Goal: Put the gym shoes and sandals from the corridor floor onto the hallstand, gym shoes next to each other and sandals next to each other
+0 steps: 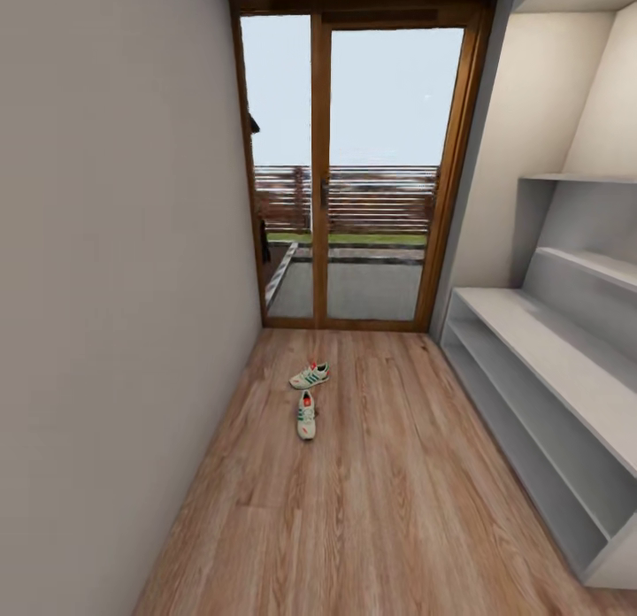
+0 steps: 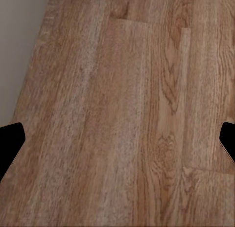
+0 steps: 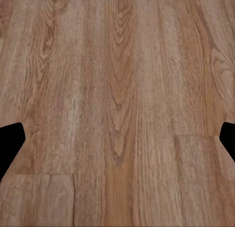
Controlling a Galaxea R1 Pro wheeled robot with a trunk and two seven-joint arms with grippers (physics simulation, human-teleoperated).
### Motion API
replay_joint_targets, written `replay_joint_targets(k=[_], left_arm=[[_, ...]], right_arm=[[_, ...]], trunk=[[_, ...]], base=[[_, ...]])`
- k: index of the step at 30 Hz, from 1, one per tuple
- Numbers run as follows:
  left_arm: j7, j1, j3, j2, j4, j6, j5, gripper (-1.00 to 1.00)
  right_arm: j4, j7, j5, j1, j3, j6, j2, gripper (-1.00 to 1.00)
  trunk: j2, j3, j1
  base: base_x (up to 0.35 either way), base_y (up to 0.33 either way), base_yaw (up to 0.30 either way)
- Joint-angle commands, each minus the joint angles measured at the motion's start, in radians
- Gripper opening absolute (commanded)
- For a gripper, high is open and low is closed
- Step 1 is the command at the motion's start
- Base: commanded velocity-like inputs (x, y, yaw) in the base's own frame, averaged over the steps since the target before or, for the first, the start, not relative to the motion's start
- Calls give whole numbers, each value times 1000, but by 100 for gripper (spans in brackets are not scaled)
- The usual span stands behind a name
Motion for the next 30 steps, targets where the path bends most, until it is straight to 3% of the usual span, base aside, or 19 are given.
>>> replay_joint_targets(k=[1, 30], left_arm=[[0, -1, 1, 0, 1, -3, 2, 100], [1, -1, 1, 0, 26, -4, -1, 100]], right_arm=[[1, 0, 2, -1, -1, -3, 0, 100], [1, 0, 2, -1, -1, -3, 0, 100]], trunk=[[0, -1, 1], [0, -1, 1]], base=[[338, 0, 0], [338, -3, 0]])
